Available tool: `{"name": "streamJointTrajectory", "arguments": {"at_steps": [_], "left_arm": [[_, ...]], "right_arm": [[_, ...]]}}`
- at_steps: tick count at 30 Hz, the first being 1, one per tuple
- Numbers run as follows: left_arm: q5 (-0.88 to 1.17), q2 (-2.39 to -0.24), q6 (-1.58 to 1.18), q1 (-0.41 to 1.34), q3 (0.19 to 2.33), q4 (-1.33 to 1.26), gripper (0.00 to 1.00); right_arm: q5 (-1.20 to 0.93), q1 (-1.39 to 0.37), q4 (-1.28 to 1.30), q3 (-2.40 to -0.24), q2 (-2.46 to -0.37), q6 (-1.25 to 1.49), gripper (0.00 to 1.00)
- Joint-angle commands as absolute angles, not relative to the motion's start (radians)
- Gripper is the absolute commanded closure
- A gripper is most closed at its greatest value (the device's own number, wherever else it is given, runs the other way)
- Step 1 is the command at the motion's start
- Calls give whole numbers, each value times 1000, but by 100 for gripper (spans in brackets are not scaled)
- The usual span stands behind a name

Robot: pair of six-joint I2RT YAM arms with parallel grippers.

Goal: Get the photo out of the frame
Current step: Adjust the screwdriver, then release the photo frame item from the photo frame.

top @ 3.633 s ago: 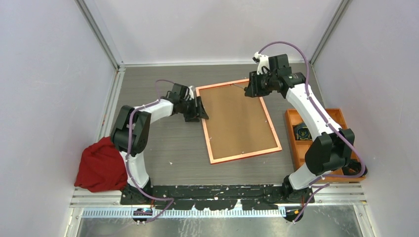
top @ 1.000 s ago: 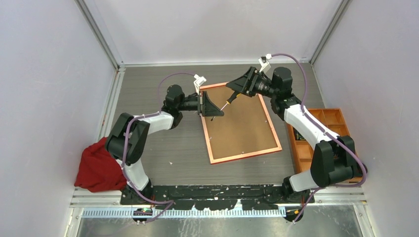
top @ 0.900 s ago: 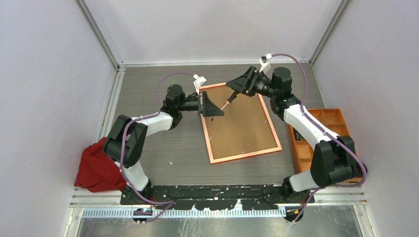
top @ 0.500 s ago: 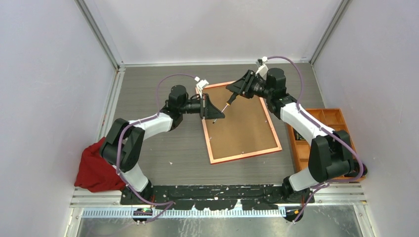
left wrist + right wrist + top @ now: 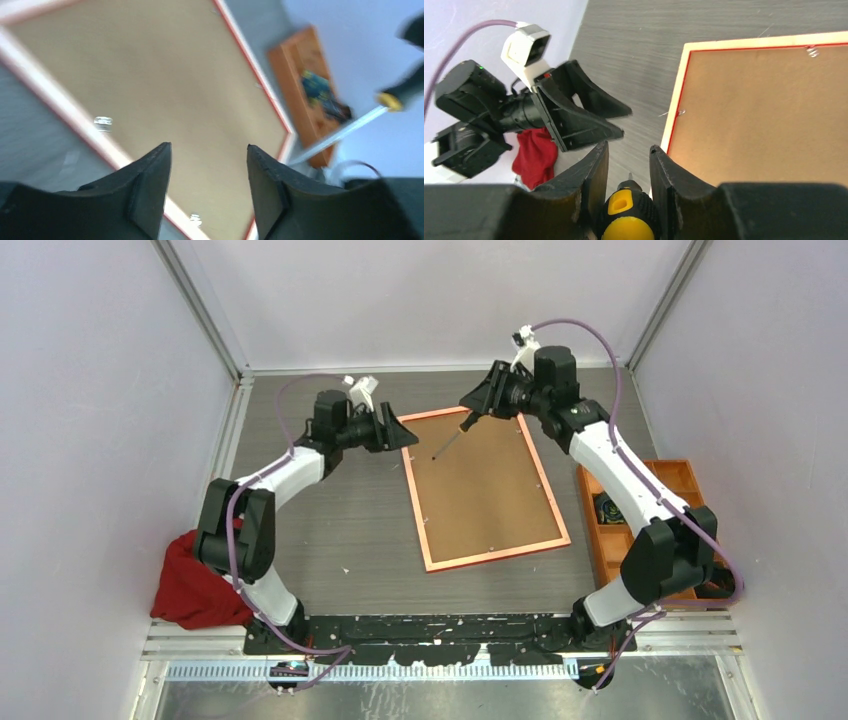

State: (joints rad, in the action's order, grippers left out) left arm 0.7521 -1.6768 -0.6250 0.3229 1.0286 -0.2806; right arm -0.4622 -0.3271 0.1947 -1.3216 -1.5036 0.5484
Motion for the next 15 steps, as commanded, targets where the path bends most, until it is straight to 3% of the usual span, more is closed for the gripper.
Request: {"name": "streamJointTrajectory", "arguments": {"at_steps": [1, 5, 15], "left_arm": [[415, -1626, -380, 297, 1158, 25, 38], [256, -1693, -320, 294, 1248, 118, 28], [160, -1956, -304, 293, 1505, 339, 27]], "right_arm": [[-380, -333, 364, -1491, -1576, 431, 99], [-316, -373, 454, -1591, -1681, 376, 99], [-267, -481, 640, -1775, -1858, 301, 99]]}}
